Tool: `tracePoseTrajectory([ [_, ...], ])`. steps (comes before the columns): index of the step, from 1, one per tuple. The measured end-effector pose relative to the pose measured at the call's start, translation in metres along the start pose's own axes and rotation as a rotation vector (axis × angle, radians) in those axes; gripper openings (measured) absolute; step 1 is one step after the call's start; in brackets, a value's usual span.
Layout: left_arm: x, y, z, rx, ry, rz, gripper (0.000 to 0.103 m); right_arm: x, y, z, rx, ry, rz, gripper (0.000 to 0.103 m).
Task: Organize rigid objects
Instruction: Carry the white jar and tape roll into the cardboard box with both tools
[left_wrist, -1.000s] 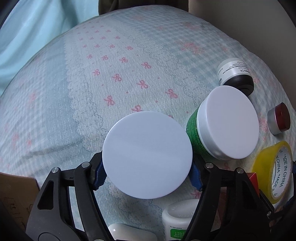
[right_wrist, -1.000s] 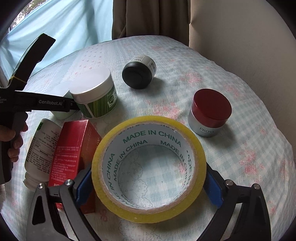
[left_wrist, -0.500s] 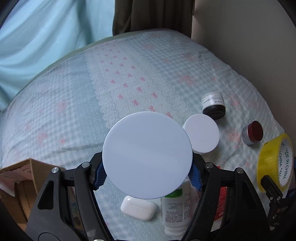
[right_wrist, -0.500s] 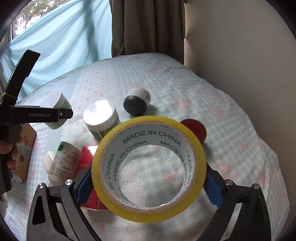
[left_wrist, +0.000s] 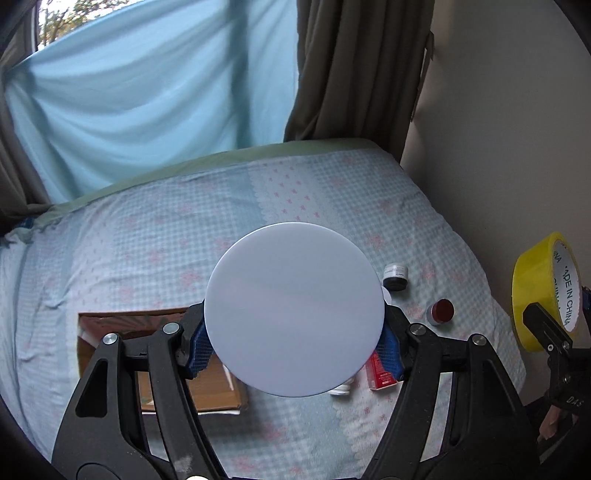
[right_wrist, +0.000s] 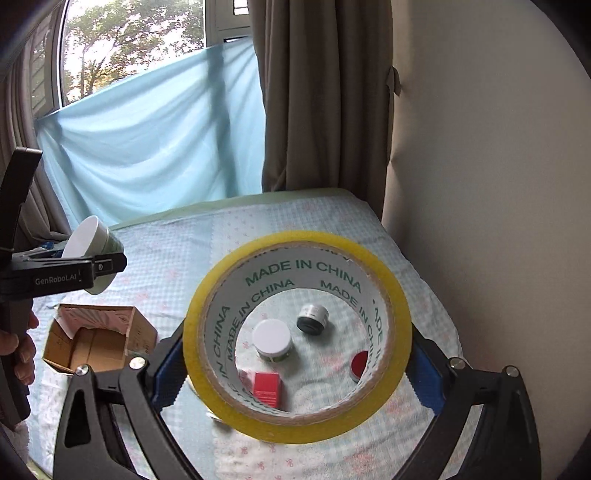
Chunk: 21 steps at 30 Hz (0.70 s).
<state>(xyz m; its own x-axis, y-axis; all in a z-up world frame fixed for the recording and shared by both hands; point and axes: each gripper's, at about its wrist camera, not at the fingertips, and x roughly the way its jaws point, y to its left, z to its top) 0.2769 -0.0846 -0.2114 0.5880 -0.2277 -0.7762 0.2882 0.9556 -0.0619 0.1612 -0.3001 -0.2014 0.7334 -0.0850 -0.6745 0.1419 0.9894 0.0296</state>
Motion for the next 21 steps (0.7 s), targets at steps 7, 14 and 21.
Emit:
tracePoseTrajectory([
  [7, -0.070, 0.081, -0.007, -0.090, -0.038, 0.067, 0.068, -0.028, 0.074, 0.043, -0.109, -0.047, 0.105, 0.098],
  [14, -0.101, 0.180, -0.027, -0.150, -0.011, 0.092, 0.068, -0.026, 0.173, 0.057, -0.147, -0.009, 0.179, 0.098],
  [21, -0.084, 0.263, -0.050, -0.149, 0.053, 0.089, 0.068, 0.006, 0.268, 0.046, -0.139, 0.060, 0.225, 0.098],
])
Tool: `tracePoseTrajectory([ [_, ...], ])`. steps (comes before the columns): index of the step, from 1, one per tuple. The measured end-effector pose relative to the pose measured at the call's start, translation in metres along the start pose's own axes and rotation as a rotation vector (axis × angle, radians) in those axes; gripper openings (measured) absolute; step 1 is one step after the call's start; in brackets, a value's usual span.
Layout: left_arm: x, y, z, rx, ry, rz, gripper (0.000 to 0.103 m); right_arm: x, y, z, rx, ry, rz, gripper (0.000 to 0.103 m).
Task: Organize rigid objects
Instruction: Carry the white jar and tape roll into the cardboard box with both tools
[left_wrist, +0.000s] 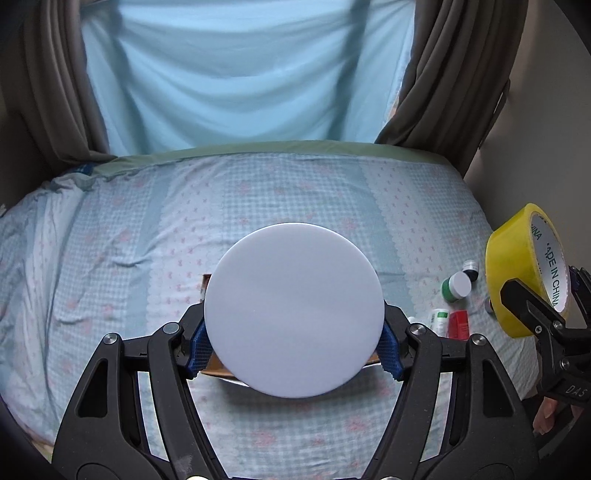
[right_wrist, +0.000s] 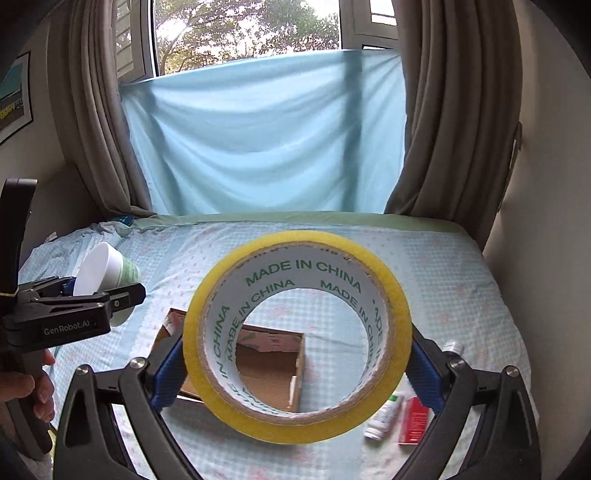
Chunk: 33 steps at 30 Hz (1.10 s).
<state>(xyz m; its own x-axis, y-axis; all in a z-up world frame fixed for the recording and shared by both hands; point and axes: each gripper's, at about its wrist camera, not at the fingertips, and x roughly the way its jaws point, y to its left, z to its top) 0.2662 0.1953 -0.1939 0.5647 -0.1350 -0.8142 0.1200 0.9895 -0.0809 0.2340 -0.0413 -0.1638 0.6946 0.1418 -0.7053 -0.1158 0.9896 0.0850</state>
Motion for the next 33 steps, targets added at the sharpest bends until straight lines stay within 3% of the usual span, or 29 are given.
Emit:
tracePoseTrajectory([
  [11, 0.110, 0.051, -0.020, 0.005, 0.133, 0.034, 0.068, 0.122, 0.066, -0.042, -0.079, 0.187, 0.061, 0.098],
  [24, 0.267, 0.061, -0.057, 0.033, 0.291, 0.024, 0.068, 0.278, 0.083, -0.116, -0.290, 0.460, 0.140, 0.098],
  [33, 0.317, 0.046, -0.073, 0.093, 0.379, 0.017, 0.068, 0.312, 0.072, -0.141, -0.325, 0.532, 0.142, 0.098],
])
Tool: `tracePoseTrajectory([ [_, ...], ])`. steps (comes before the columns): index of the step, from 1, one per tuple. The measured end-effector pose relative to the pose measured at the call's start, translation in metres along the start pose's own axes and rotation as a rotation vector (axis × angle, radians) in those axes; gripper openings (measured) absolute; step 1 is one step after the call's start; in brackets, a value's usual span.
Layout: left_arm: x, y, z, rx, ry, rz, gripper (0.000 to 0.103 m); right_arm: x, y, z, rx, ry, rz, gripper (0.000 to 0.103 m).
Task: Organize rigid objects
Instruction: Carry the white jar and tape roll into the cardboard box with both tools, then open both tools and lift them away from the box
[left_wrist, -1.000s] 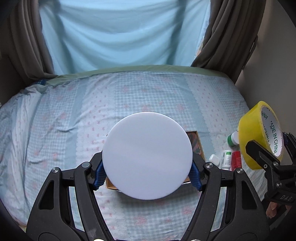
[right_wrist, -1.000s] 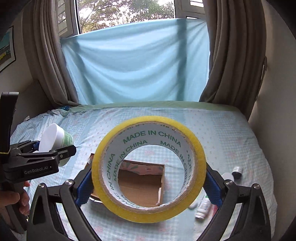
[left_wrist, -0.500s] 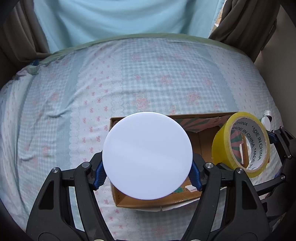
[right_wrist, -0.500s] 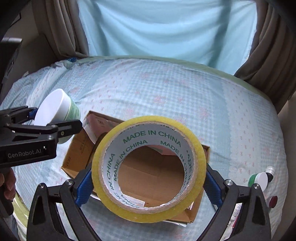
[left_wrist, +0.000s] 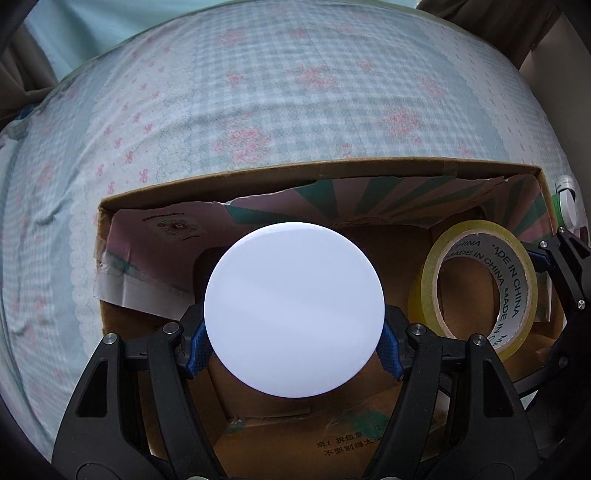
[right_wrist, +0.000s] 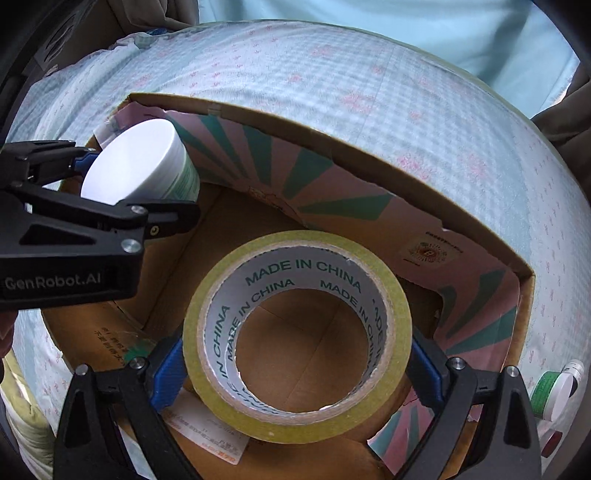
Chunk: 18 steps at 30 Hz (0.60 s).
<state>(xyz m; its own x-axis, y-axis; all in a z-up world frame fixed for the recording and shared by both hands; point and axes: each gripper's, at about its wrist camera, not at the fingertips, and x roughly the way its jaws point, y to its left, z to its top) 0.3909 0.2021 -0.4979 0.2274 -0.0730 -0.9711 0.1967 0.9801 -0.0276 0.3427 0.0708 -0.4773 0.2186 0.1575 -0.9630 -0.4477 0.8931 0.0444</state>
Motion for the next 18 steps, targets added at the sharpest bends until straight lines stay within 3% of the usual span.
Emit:
tracePoseTrajectory([
  [8, -0.004, -0.006, 0.005, 0.030, -0.003, 0.041, 0.069, 0.005, 0.001, 0.001, -0.035, 0.001, 0.007, 0.098],
  [10, -0.009, -0.007, 0.007, 0.040, -0.008, 0.046, 0.103, 0.008, 0.001, 0.001, -0.031, 0.031, 0.021, 0.098],
  [13, -0.018, -0.008, 0.004, 0.043, -0.025, 0.036, 0.103, 0.011, -0.001, -0.001, -0.025, 0.054, 0.024, 0.100],
  [18, -0.025, -0.004, 0.000, 0.032, -0.011, 0.041, 0.103, -0.002, -0.002, -0.007, -0.004, -0.029, 0.045, 0.103],
])
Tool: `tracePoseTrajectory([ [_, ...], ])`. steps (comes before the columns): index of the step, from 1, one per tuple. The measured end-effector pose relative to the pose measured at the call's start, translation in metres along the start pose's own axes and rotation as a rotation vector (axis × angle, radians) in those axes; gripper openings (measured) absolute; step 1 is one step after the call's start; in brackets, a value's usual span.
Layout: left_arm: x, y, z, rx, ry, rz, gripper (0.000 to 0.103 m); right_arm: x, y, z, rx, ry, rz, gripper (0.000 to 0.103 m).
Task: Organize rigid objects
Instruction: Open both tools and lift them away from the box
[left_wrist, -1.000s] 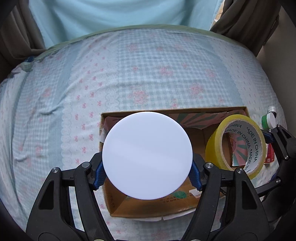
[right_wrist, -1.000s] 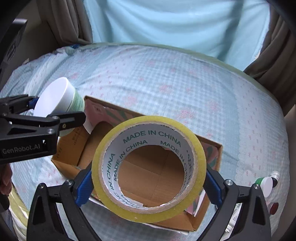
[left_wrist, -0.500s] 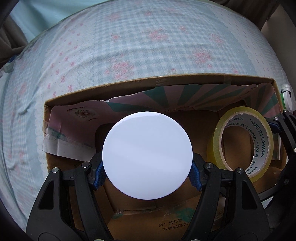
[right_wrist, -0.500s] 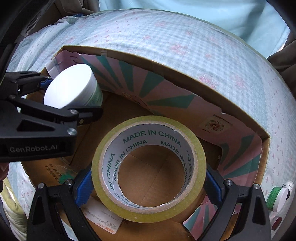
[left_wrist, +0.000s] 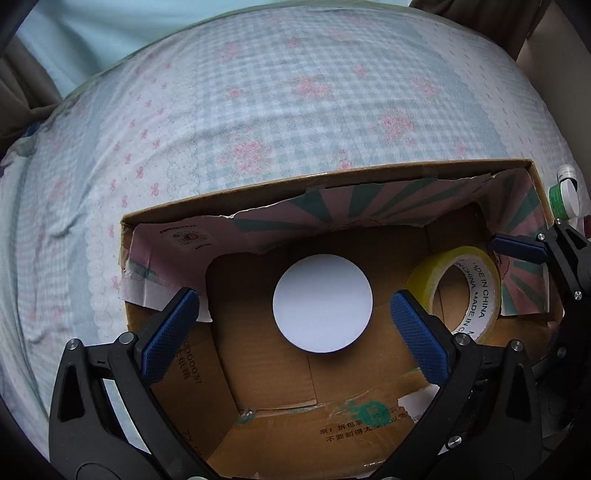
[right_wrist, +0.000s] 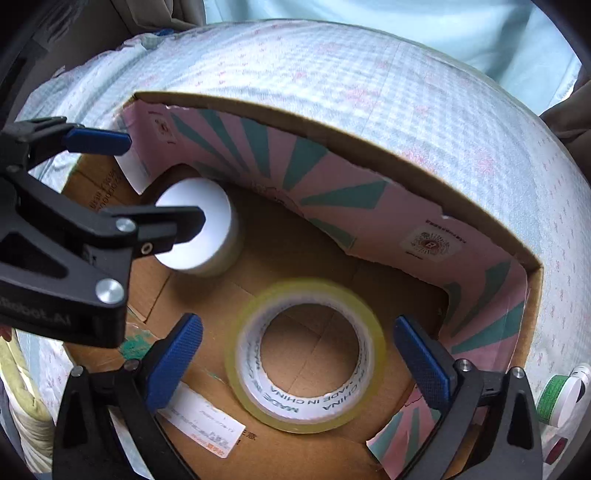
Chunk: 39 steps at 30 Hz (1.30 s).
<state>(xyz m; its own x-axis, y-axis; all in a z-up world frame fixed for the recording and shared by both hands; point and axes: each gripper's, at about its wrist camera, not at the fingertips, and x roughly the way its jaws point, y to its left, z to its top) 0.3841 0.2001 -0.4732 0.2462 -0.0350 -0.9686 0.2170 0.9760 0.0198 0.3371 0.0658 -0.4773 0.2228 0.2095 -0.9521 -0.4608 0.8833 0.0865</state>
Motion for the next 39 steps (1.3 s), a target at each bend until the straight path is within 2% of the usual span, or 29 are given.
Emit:
tracePoseTrajectory([
  [10, -0.024, 0.007, -0.012, -0.039, -0.012, -0.003, 0.103, -0.017, 0.001, -0.008, 0.041, -0.002, -0.013, 0.103],
  [16, -0.065, 0.012, -0.022, -0.063, -0.050, -0.002, 0.103, -0.051, 0.008, -0.010, 0.041, -0.011, -0.030, 0.103],
  [25, -0.182, 0.023, -0.052, -0.113, -0.158, 0.017, 0.103, -0.164, 0.024, -0.022, 0.119, -0.101, -0.058, 0.103],
  [30, -0.247, 0.012, -0.070, -0.106, -0.238, 0.022, 0.103, -0.230, 0.024, -0.041, 0.248, -0.168, -0.052, 0.103],
  [36, -0.296, -0.023, -0.083, -0.079, -0.321, -0.002, 0.103, -0.305, 0.000, -0.081, 0.425, -0.258, -0.194, 0.103],
  [39, -0.308, -0.051, -0.086, -0.053, -0.340, -0.029, 0.103, -0.330, -0.024, -0.109, 0.509, -0.277, -0.224, 0.103],
])
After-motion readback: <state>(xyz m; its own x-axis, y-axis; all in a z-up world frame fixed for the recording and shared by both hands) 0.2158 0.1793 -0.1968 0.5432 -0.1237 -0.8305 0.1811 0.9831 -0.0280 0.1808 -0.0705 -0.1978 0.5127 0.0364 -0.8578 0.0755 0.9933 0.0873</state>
